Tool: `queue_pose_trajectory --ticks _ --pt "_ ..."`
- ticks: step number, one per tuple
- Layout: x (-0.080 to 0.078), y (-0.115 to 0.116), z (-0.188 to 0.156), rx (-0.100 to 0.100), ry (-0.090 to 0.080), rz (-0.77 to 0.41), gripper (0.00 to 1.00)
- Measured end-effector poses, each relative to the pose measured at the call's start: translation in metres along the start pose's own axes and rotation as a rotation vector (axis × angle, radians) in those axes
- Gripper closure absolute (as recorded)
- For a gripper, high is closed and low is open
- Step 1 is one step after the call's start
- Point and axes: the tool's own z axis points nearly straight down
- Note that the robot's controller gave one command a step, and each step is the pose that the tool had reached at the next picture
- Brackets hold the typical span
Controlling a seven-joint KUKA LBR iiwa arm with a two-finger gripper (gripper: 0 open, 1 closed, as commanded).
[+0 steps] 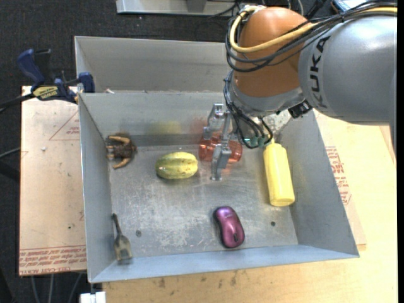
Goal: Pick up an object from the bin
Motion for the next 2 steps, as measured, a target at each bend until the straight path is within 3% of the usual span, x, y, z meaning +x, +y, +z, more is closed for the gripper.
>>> queue_pose_trajectory --ticks 1,2 --pt "-0.001 0.0 -0.005 -0.001 -0.008 0.002 0.0" --pt "-0.013 0.022 0.072 -0.001 -0.013 -0.031 0.0"
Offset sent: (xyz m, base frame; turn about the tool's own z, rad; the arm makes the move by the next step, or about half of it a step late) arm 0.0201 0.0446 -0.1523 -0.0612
